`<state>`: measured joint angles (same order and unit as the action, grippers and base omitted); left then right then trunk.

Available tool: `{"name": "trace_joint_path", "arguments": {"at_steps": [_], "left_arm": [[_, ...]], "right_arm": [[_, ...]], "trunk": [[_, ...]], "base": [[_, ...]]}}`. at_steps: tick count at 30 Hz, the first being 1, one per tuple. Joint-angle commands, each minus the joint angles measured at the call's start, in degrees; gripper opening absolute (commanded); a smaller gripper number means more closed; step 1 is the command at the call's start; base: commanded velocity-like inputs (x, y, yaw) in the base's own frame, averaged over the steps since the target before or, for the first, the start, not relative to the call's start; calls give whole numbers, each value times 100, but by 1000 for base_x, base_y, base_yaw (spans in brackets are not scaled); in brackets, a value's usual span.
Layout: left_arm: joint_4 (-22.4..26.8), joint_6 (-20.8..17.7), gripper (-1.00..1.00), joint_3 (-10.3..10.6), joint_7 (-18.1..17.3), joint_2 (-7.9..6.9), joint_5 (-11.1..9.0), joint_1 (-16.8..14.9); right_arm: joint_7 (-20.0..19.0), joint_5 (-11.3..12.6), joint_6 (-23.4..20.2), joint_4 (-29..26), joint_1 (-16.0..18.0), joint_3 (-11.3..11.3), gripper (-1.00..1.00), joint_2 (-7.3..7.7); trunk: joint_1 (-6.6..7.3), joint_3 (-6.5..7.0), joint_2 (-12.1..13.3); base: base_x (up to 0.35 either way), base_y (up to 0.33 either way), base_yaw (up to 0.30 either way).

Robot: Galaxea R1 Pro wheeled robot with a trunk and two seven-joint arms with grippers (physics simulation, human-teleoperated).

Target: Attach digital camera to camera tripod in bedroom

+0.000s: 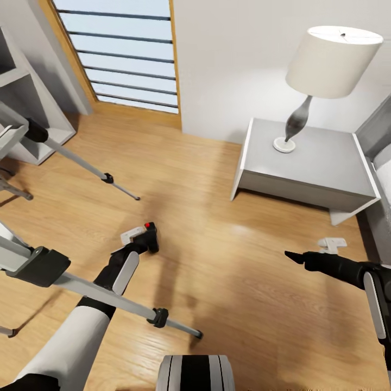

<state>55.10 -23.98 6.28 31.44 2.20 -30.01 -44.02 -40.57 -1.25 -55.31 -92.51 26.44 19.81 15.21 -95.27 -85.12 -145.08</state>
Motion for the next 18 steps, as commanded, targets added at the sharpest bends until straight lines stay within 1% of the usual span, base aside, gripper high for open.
{"name": "trace_joint_path", "arguments": {"at_steps": [1,8,12,18], "left_arm": [[9,-9,100,13,50,-3,-50,-1],[9,-4,100,13,54,-1,-51,-1],[9,0,100,13,54,-4,-50,3],[9,3,100,13,50,-11,-51,5]], "right_arm": [[-30,-16,-32,-3,4,5,100,0],[-30,-16,-32,-3,3,5,100,0],[-30,-16,-32,-3,2,5,100,0],[-30,-16,-32,-3,2,5,100,0]], "trunk": [[1,-4,-2],[1,-4,-2],[1,-4,-2],[1,-4,-2]], "base": [[0,0,-190],[0,0,-184],[0,0,-88],[0,0,-39]]}}
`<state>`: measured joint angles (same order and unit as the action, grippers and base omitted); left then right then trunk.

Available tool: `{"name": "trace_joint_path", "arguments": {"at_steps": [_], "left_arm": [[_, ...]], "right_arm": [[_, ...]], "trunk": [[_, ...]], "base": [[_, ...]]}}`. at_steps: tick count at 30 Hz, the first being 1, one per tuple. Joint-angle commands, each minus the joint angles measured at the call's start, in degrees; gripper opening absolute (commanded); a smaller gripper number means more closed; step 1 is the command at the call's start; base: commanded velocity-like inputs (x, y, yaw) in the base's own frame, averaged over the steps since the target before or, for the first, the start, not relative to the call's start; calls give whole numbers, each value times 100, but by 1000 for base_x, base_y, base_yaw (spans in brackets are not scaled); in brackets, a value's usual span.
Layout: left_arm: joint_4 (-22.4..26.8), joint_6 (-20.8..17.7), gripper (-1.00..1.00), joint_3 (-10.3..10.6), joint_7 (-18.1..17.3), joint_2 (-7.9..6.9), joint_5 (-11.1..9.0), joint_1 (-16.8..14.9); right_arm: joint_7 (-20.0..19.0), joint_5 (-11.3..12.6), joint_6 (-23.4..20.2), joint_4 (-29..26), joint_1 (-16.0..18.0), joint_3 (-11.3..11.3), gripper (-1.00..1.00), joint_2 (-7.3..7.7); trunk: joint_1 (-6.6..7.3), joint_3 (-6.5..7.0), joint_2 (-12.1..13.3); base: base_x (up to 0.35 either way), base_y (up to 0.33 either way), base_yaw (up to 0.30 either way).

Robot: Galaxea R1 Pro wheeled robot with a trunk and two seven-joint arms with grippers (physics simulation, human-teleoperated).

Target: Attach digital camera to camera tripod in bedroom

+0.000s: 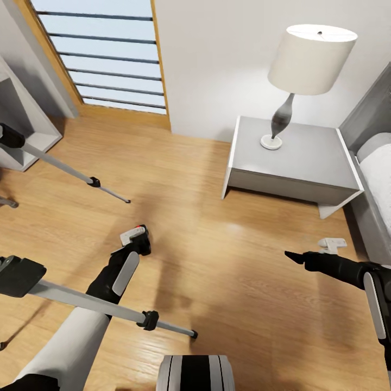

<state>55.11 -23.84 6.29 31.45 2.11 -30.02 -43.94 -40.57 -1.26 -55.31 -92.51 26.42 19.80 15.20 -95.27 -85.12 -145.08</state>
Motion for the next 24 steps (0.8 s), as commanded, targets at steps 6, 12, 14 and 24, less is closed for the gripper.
{"name": "trace_joint_path", "arguments": {"at_steps": [6,12,14,24], "left_arm": [[8,-8,100,13,24,-4,-54,-1],[8,-7,100,11,13,-2,-54,-1],[8,-7,100,10,11,-3,-52,-2],[8,0,100,-1,29,-1,-46,-1]], "right_arm": [[-30,-15,-32,-4,3,5,100,0],[-30,-15,-32,-4,4,5,100,0],[-30,-15,-32,-4,4,6,100,0],[-30,-15,-32,-4,-1,4,100,0]], "trunk": [[1,-4,-2],[-12,-115,-8],[-17,-159,-11],[-20,-181,-12]], "base": [[0,0,-16],[0,0,-6],[0,0,-3],[0,0,-1]]}}
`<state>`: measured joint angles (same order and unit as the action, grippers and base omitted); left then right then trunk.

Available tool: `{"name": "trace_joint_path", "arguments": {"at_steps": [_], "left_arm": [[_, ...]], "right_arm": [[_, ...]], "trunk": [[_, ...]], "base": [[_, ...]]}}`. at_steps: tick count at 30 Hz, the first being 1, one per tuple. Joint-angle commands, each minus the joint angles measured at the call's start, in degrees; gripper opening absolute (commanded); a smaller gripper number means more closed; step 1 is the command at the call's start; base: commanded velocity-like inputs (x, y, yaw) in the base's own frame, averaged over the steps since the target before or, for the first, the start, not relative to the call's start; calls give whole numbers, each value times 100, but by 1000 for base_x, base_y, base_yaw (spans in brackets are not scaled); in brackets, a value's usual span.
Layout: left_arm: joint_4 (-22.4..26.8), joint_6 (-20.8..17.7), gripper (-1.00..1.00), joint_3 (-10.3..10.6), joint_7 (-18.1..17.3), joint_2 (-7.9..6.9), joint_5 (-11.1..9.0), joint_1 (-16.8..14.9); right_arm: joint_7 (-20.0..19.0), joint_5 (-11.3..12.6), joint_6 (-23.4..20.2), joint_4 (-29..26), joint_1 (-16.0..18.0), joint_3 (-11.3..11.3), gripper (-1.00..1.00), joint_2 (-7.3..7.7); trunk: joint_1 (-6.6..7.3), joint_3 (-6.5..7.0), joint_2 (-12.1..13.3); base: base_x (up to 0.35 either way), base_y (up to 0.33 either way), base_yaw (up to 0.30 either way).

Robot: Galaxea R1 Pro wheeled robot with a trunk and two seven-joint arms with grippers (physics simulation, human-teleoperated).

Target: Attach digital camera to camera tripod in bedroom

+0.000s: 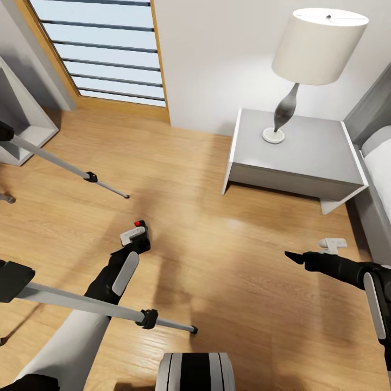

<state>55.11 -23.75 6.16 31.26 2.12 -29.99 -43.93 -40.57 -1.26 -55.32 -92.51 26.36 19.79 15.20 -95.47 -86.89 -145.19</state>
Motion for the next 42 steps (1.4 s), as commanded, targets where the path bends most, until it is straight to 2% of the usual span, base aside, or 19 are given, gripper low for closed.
{"name": "trace_joint_path", "arguments": {"at_steps": [1,19,26,36,42], "left_arm": [[8,-10,100,13,49,-2,-50,-2],[5,-13,100,9,25,-9,-50,-83],[-98,-17,100,7,2,-36,-73,-277],[-657,-6,100,-5,-55,-63,-95,-717],[-882,58,100,-4,-189,-50,-77,-834]], "right_arm": [[-30,-14,-32,-4,4,6,100,0],[-30,-14,18,-4,0,6,100,0],[-31,-14,85,-4,-3,3,100,0],[-32,-14,113,-4,-7,5,100,0],[-36,-14,116,-4,-11,6,100,0]], "trunk": [[1,-4,-2],[1,-4,-2],[1,-4,-2],[1,-4,-2],[1,-4,-2]], "base": [[0,0,0],[0,0,0],[0,0,0],[0,0,0],[0,0,0]]}}
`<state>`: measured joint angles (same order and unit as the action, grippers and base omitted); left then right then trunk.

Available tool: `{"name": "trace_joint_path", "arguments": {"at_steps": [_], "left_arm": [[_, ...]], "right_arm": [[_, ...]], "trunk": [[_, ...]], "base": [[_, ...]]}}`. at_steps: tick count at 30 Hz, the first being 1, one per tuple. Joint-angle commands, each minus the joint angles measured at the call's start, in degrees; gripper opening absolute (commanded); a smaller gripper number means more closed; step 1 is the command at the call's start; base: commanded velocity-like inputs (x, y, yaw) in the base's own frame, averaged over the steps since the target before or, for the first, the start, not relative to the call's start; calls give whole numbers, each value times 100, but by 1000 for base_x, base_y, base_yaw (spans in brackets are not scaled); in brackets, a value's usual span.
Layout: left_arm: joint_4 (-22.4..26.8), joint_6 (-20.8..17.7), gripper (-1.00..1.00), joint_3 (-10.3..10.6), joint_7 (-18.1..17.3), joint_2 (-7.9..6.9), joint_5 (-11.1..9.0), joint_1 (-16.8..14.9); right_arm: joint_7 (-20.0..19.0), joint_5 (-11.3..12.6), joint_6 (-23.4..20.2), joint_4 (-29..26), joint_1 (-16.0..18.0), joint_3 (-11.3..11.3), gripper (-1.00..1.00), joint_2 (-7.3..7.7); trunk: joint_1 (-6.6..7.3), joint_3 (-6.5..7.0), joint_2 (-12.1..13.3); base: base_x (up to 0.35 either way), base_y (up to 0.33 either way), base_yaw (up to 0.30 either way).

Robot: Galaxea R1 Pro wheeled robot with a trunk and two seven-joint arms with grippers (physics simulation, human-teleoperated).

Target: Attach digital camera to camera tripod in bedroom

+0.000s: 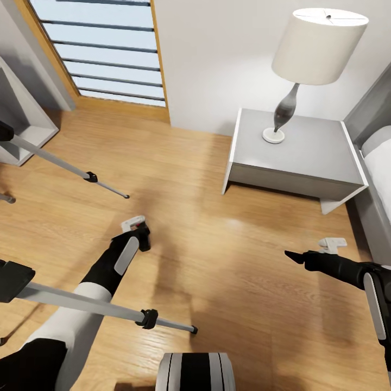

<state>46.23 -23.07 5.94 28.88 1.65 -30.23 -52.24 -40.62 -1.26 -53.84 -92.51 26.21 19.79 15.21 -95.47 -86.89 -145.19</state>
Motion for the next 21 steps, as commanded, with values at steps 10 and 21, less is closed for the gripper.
{"name": "trace_joint_path", "arguments": {"at_steps": [10,21], "left_arm": [[-130,89,100,27,-71,3,-38,-72],[-160,113,100,38,-97,-8,-32,-82]], "right_arm": [[-33,-14,-31,-4,-1,7,100,0],[-34,-14,-30,-4,1,7,100,0]], "trunk": [[-20,-181,-12],[-40,-358,-23]], "base": [[0,0,0],[0,0,0]]}}
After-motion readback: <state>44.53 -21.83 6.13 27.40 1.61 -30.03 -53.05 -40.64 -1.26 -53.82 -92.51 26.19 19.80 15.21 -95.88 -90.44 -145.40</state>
